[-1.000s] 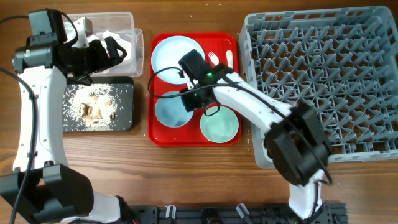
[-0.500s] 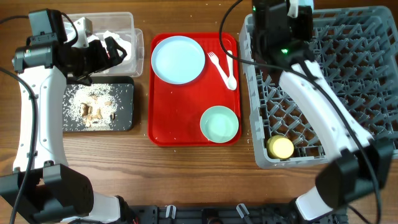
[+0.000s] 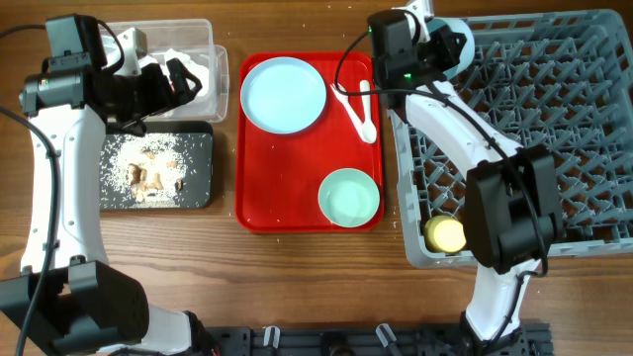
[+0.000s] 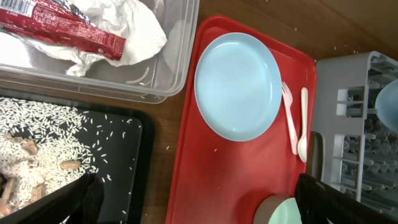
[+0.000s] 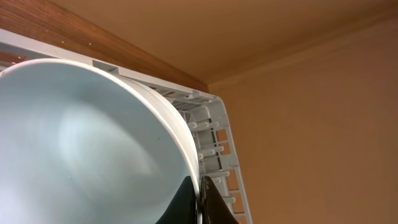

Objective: Sort waste into correct bins and load items into the dishwasher rack
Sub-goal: 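Place the blue bowl upright into the dish rack with the right gripper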

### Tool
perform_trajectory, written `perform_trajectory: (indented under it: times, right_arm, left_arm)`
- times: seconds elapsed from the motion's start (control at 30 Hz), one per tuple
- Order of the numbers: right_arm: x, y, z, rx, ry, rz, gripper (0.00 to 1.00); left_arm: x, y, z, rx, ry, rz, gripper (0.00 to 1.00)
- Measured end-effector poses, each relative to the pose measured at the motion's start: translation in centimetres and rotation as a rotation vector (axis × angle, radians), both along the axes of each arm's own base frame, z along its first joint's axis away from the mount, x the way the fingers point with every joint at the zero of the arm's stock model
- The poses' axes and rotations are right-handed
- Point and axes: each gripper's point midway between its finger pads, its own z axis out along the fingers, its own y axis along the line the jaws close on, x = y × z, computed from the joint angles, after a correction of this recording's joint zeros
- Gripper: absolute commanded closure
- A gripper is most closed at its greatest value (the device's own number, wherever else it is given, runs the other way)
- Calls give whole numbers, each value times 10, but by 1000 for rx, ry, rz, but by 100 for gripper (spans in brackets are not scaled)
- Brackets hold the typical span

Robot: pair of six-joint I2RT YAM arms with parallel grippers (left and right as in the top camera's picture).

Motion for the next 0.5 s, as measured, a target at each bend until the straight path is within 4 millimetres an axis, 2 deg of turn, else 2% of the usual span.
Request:
perform_trajectory:
  times: [0.13,0.17,0.2,0.23,0.27,0.3,0.4,0.5]
  right_arm:
    - [-1,5,0,-23,30,18,95]
    - [-1,14,0,-36,45,40,94]
    - [-2,21,0,-46,54,52,88]
    - [-4,27,0,-54,58,64,75]
    - [-6,44,0,-63,66,98,50]
    - [-7,51,0,-69,73,113,42]
    - [-16,74,-6,-99,132,167,32]
    - [-20,77,-13,-110,183,187,27]
  left_arm:
    - [0,0,0,0,0,0,0]
    - [0,0,0,0,0,0,0]
    - [0,0,0,0,0,0,0]
    - [0,0,0,0,0,0,0]
    - [0,0,0,0,0,0,0]
    - [0,0,0,0,0,0,0]
    - [0,0,0,0,0,0,0]
    - [0,0,0,0,0,0,0]
